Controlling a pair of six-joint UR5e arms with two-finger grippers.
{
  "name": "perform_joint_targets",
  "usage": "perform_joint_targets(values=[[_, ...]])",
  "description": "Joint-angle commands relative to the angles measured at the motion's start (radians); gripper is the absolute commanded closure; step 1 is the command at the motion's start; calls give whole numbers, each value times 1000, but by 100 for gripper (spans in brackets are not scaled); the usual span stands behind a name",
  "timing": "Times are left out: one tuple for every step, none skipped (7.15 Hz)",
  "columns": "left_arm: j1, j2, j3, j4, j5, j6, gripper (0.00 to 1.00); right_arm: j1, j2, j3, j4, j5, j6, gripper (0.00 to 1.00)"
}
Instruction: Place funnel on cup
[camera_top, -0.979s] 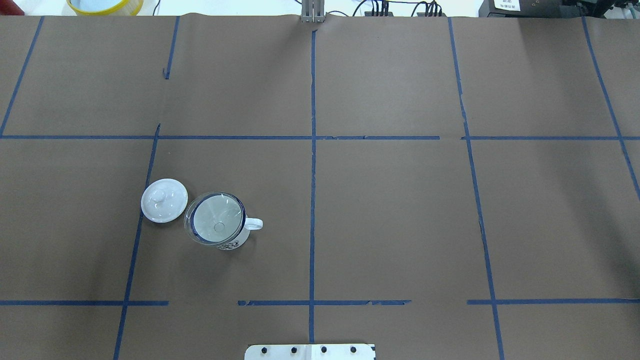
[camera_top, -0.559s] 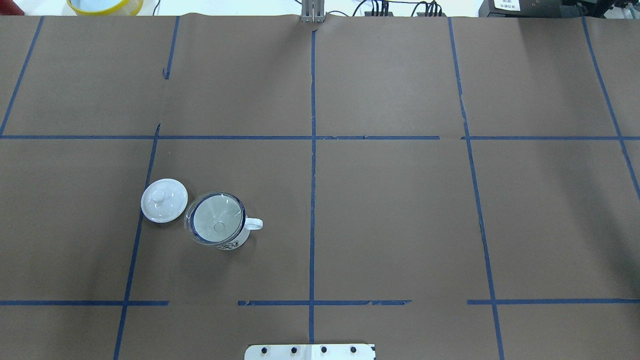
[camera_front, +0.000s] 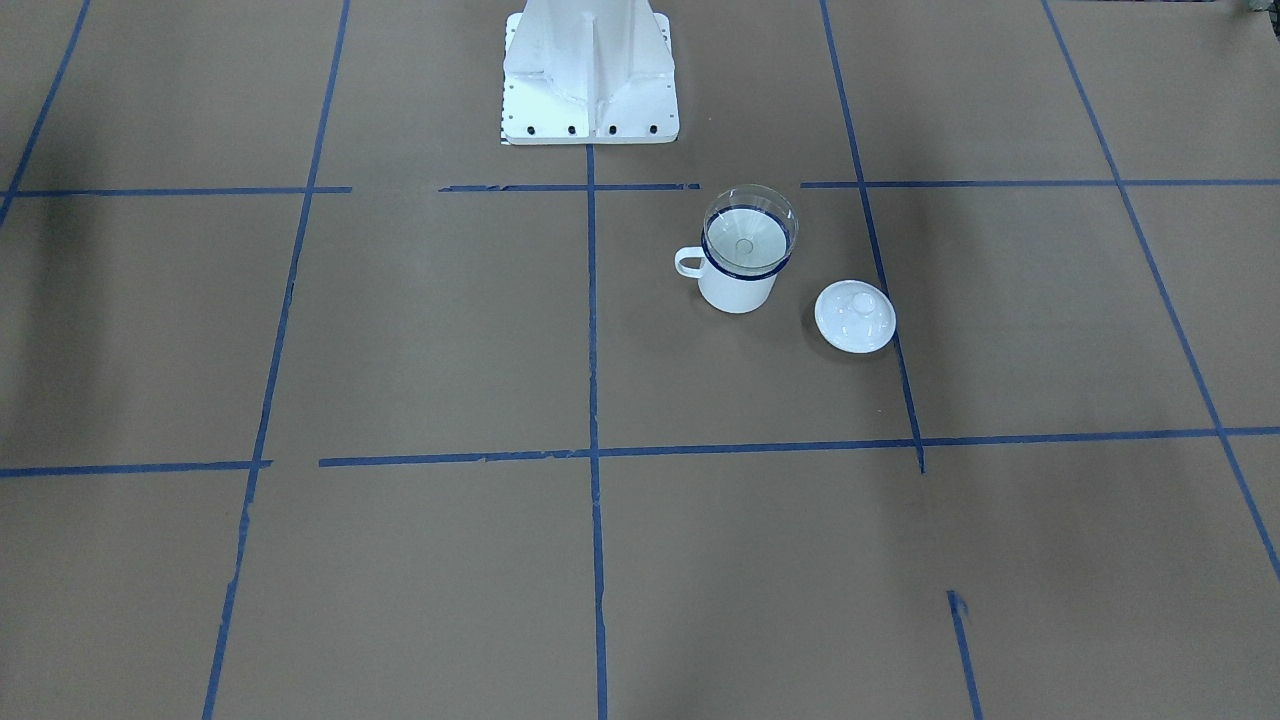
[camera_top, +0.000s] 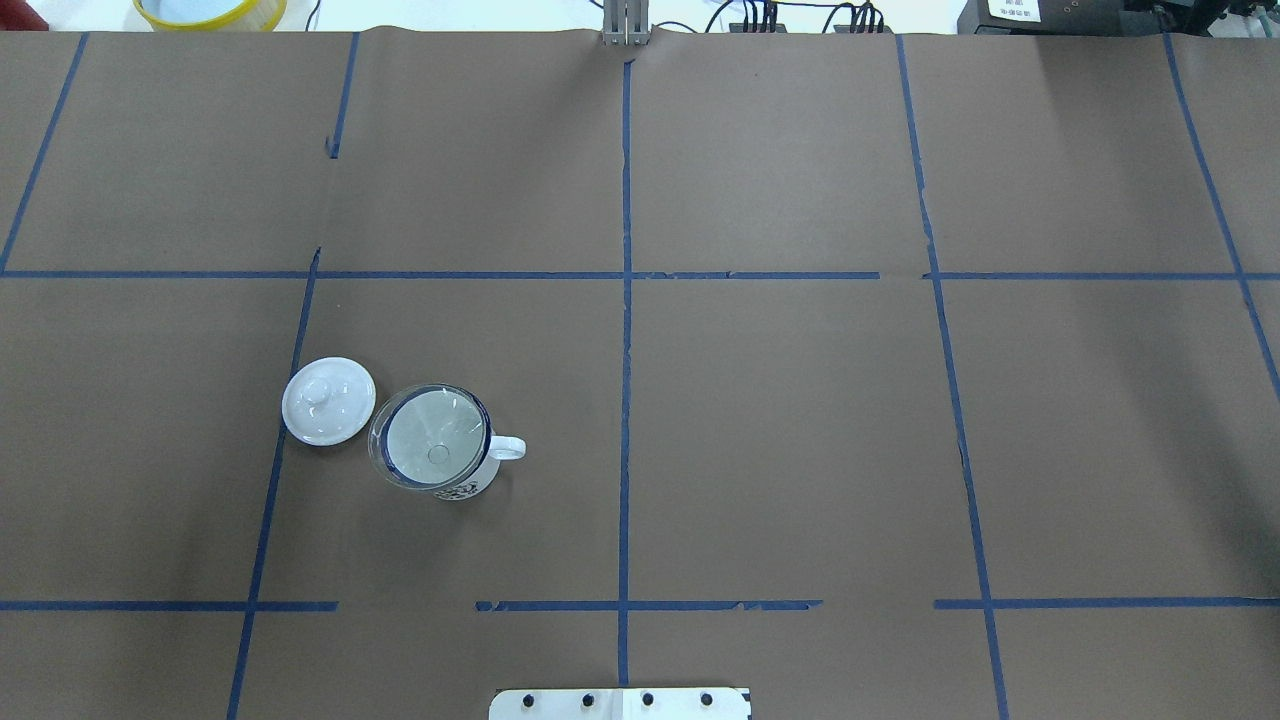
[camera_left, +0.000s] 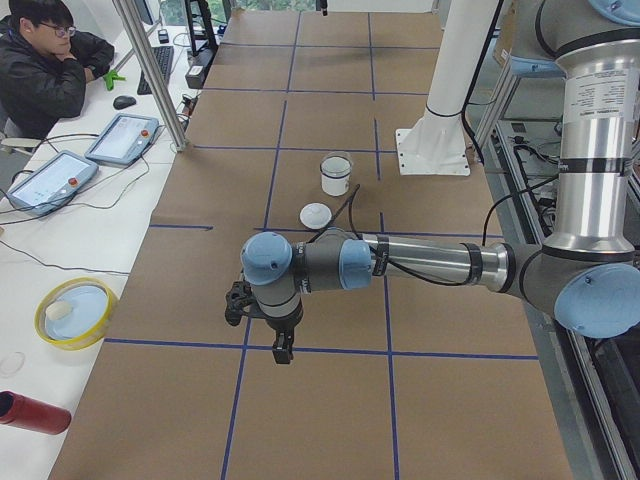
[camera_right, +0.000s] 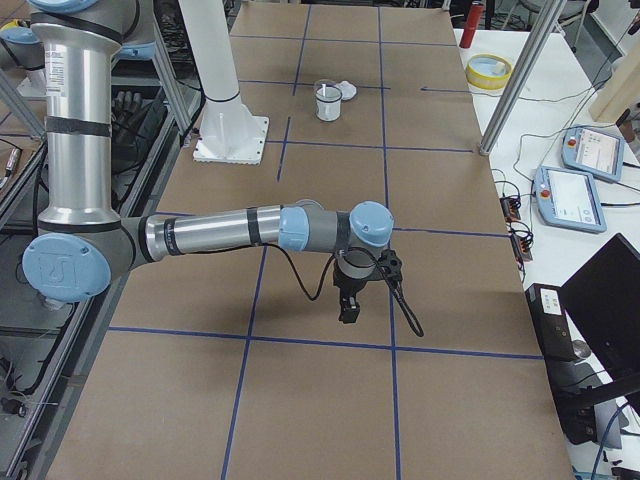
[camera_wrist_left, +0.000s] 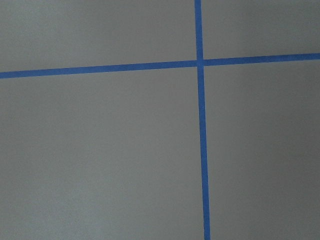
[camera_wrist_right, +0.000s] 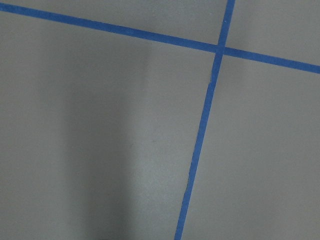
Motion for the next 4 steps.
perform_joint_targets(values=[[-1, -2, -3, 1, 0, 0, 0, 0, 0, -1, -2, 0, 0, 0], [0, -3, -3, 1, 2, 0, 0, 0, 0, -1, 0, 0, 0, 0], [0, -5, -3, 1, 0, -2, 0, 0, 0, 1, 0, 0, 0, 0], [-5, -10, -6, 1, 2, -2, 0, 0, 0, -1, 0, 0, 0, 0]])
